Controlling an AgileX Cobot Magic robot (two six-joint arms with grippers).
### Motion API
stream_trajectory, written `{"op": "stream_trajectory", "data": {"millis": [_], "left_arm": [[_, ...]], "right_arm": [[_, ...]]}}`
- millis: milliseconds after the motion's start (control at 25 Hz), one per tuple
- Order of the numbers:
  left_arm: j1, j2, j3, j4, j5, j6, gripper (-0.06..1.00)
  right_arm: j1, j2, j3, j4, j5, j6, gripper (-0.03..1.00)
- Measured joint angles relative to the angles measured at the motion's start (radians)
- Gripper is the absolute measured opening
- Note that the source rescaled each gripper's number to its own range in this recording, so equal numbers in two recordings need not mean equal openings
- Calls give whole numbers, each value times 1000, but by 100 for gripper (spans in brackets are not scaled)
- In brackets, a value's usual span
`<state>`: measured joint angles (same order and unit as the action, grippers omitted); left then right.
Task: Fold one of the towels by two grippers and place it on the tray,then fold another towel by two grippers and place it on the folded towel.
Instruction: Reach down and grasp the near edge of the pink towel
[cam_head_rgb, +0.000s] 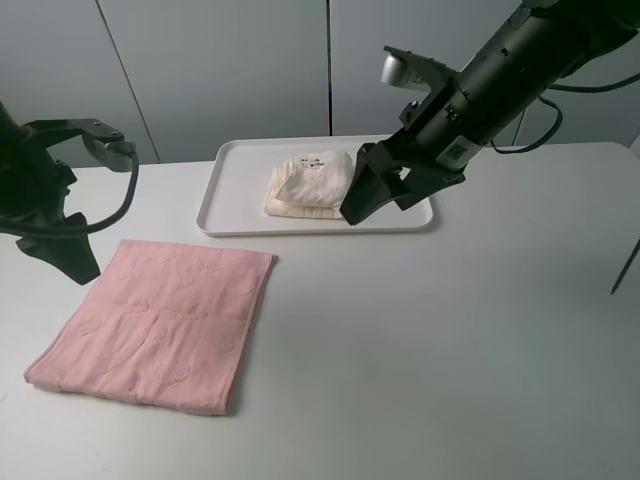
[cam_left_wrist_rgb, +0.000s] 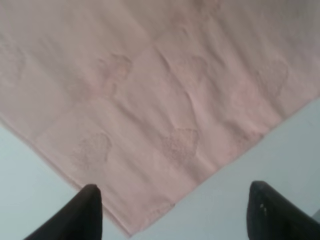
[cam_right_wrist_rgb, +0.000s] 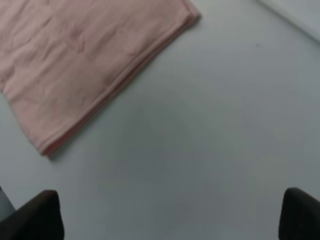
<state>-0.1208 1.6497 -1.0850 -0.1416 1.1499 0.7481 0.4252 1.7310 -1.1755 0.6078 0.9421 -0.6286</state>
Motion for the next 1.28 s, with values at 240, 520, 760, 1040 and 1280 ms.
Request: {"op": "stream_trajectory", "data": {"millis": [240,520,760,1040,1280], "left_arm": [[0,-2,99,79,-68,131,79],[0,5,203,241,-185,177,90],[0,27,300,351,-229,268,90],[0,27,391,466,-295,294,90],[0,27,430,461,-400,383,90]], "right_arm": [[288,0,2,-199,-85,39,93],[453,6,4,-256,-118,69,93],[579,86,4,-258,-136,89,93],[641,151,4,-278,-168,122,93],[656,186,-58,-284,-149,165,93]]}}
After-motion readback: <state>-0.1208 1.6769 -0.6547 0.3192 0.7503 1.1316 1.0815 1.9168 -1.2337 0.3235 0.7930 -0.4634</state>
